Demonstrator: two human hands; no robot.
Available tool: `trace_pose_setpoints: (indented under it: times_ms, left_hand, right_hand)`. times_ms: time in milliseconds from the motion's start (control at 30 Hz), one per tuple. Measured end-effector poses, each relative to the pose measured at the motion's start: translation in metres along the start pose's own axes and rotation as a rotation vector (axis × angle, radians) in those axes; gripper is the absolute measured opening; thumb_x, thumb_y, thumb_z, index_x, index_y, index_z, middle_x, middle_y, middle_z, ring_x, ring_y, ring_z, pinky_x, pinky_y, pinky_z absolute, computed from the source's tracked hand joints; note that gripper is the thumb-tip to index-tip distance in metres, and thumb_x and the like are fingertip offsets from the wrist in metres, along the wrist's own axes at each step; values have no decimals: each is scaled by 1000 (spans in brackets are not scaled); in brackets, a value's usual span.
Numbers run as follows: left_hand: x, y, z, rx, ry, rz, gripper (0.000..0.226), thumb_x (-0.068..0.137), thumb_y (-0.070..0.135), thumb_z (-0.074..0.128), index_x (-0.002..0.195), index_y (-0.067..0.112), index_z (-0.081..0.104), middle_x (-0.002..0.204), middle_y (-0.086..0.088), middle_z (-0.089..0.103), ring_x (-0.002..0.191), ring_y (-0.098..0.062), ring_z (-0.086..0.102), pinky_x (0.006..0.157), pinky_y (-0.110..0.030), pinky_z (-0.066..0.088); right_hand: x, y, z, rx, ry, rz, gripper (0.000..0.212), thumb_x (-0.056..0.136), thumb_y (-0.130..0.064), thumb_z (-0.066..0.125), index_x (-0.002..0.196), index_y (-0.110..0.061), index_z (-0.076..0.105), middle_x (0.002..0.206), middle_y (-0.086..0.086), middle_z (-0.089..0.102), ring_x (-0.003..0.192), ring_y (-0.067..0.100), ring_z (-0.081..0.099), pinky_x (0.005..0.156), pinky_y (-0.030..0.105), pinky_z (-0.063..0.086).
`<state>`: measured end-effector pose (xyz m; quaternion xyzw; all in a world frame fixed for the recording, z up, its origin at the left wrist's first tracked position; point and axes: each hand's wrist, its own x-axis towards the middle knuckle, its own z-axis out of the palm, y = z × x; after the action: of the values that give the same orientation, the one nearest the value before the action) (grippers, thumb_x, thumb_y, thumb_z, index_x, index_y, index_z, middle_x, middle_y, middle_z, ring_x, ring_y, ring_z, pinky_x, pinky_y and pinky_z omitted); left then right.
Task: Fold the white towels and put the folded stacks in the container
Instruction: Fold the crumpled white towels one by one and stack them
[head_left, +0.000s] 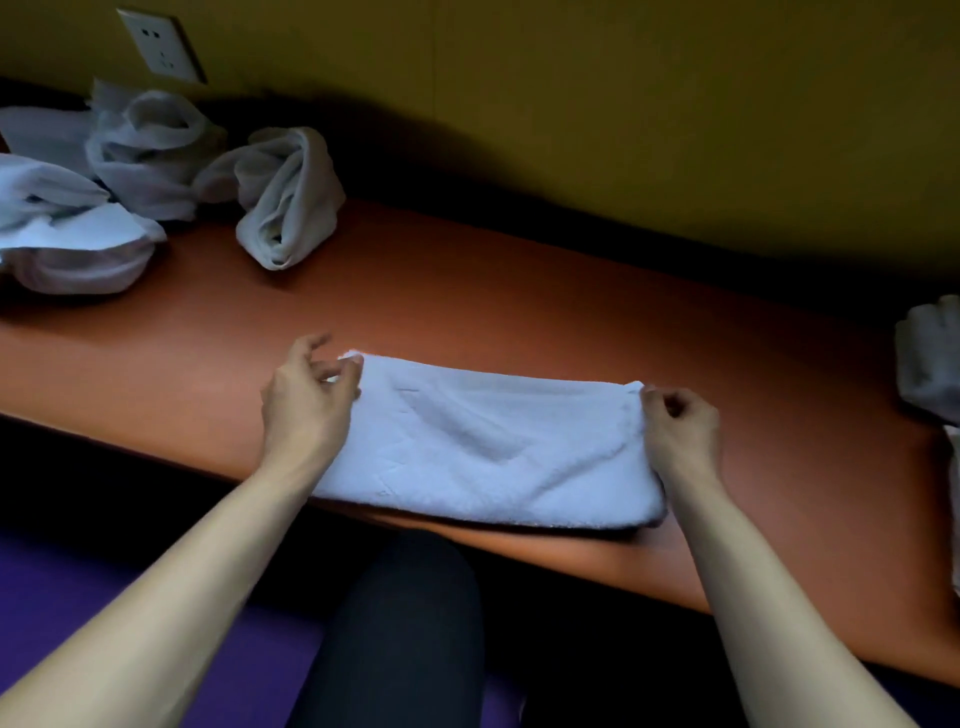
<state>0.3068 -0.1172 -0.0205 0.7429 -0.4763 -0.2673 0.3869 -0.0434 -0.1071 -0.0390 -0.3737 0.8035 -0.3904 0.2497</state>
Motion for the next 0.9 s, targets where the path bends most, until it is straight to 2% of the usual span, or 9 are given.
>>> trace_pose_setpoints:
  times_ms: [67, 167, 233, 300, 400, 500, 600, 667, 900]
  left_hand:
    - [-13, -6, 8, 83, -73, 137, 42, 95, 33, 63, 134, 23, 52, 124, 7, 67, 96, -12, 68, 95, -38, 50]
    - [-45, -9, 24, 258, -178, 578, 45, 96, 35, 51, 136, 16, 57, 138, -2, 60, 120, -26, 60, 102, -45, 46]
    - [-65, -7, 36, 427, -331, 736, 49, 97, 42, 41, 141, 24, 54, 150, -3, 50, 134, -30, 49, 108, -48, 40]
    - [-78, -3, 46, 607, -475, 723, 56, 99, 52, 26, 151, 35, 38, 164, 2, 27, 150, -29, 24, 119, -48, 22]
    - [-82, -7, 51, 745, -521, 674, 59, 99, 55, 13, 157, 45, 12, 168, 6, 2, 155, -26, -4, 122, -51, -1]
    - [-80, -9, 51, 787, -539, 653, 58, 100, 55, 15, 156, 49, 2, 168, 7, -3, 154, -26, -9, 121, -57, -4]
    - [-80, -3, 51, 845, -583, 644, 58, 102, 55, 15, 153, 51, -12, 166, 10, -18, 152, -25, -21, 119, -59, -10]
    - [-81, 5, 56, 875, -619, 653, 58, 103, 56, 14, 151, 51, -19, 163, 11, -26, 150, -25, -27, 118, -59, -12]
    - [-94, 30, 94, 891, -718, 728, 59, 103, 56, 10, 152, 47, -20, 161, 9, -33, 148, -27, -32, 116, -61, -16]
  right_hand:
    - [-7, 1, -3, -40, 15, -13, 24, 96, -36, 58, 90, -14, 65, 85, 3, 67, 85, 28, 62, 71, 33, 42]
    - [-26, 0, -8, -115, 2, -12, 28, 96, -44, 54, 101, -16, 59, 92, 0, 64, 88, 26, 60, 73, 33, 40]
    - [-41, 3, -9, -258, -48, -1, 37, 93, -51, 54, 107, -17, 56, 99, 2, 64, 94, 29, 61, 73, 35, 42]
    - [-54, 6, -8, -381, -85, 2, 46, 90, -56, 55, 111, -16, 53, 103, 5, 63, 99, 33, 61, 73, 36, 41]
    - [-63, 6, -8, -363, -126, 77, 48, 89, -56, 59, 115, -16, 53, 98, 2, 60, 102, 33, 60, 74, 35, 40]
    - [-62, 11, -10, -212, -174, 80, 36, 90, -50, 62, 102, -16, 65, 94, 0, 69, 96, 31, 64, 74, 35, 48]
    - [-63, 13, -18, -70, -108, 54, 28, 96, -40, 60, 85, -15, 65, 80, -6, 66, 85, 28, 63, 64, 32, 41]
    - [-66, 13, -26, -23, -43, 55, 29, 97, -39, 57, 83, -15, 63, 78, -6, 65, 81, 27, 61, 66, 32, 40]
    - [-60, 26, -65, 54, 67, 128, 36, 94, -40, 60, 79, -8, 62, 74, 7, 64, 74, 30, 58, 63, 33, 42]
